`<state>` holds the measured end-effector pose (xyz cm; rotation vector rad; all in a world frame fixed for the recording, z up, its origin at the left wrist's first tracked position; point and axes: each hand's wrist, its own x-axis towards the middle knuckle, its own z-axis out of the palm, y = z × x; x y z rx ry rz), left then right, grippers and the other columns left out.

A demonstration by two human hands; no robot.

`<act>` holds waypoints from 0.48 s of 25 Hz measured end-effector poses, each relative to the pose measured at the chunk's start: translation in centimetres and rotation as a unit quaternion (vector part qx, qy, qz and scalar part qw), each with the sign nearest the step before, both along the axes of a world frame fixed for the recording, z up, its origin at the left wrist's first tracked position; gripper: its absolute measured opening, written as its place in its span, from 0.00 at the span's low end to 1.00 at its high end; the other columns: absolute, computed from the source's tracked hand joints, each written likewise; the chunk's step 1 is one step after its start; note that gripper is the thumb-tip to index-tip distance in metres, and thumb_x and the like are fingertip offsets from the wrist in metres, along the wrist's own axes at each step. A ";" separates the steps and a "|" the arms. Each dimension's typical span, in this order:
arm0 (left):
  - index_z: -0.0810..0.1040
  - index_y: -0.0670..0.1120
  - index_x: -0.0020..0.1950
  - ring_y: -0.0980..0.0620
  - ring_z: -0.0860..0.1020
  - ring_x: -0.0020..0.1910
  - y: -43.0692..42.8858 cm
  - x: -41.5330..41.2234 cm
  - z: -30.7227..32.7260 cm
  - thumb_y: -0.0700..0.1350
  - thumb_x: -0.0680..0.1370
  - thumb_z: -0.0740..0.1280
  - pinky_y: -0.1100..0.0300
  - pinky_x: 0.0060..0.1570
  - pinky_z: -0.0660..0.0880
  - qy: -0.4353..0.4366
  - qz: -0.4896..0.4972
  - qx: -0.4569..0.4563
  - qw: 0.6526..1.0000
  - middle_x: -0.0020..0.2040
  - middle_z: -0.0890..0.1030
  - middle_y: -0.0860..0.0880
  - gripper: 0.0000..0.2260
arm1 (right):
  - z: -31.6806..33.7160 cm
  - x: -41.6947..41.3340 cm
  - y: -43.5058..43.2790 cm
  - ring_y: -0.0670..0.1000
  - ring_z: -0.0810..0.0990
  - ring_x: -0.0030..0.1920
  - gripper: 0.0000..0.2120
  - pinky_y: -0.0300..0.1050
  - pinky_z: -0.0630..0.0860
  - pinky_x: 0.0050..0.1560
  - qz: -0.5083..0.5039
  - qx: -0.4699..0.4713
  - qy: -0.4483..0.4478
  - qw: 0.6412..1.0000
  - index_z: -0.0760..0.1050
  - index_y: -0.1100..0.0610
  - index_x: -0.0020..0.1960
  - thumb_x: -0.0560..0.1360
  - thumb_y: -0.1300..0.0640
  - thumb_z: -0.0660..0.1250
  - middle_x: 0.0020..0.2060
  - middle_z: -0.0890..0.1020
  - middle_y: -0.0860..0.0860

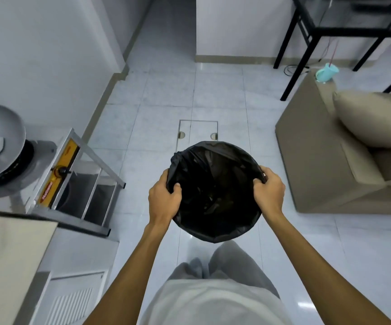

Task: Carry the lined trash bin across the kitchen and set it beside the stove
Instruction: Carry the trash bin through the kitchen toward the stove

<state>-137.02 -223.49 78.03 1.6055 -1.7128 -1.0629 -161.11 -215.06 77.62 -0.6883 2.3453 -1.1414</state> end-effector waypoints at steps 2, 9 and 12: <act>0.77 0.52 0.65 0.51 0.81 0.48 -5.0 -2.0 -0.1 0.43 0.76 0.64 0.54 0.52 0.80 0.005 0.011 -0.004 1.000 0.48 0.84 0.53 0.17 | -0.1 -2.4 -5.7 0.54 0.82 0.51 0.20 0.53 0.81 0.55 0.009 0.000 -0.003 1.000 0.80 0.52 0.62 0.74 0.65 0.61 0.51 0.84 0.51; 0.76 0.53 0.66 0.51 0.82 0.50 -19.6 -8.4 -2.5 0.45 0.76 0.65 0.52 0.54 0.80 0.009 0.105 0.009 0.994 0.51 0.84 0.53 0.18 | -1.3 -9.5 -25.1 0.56 0.82 0.53 0.20 0.54 0.80 0.57 0.094 0.010 0.015 0.995 0.80 0.50 0.63 0.75 0.64 0.61 0.53 0.83 0.53; 0.77 0.53 0.66 0.53 0.82 0.44 -26.4 -11.1 -2.4 0.43 0.77 0.64 0.56 0.48 0.80 0.029 0.183 0.019 0.983 0.45 0.84 0.54 0.17 | -0.8 -12.1 -35.5 0.57 0.82 0.52 0.20 0.55 0.80 0.57 0.172 0.029 0.014 0.985 0.80 0.49 0.62 0.74 0.63 0.62 0.52 0.83 0.53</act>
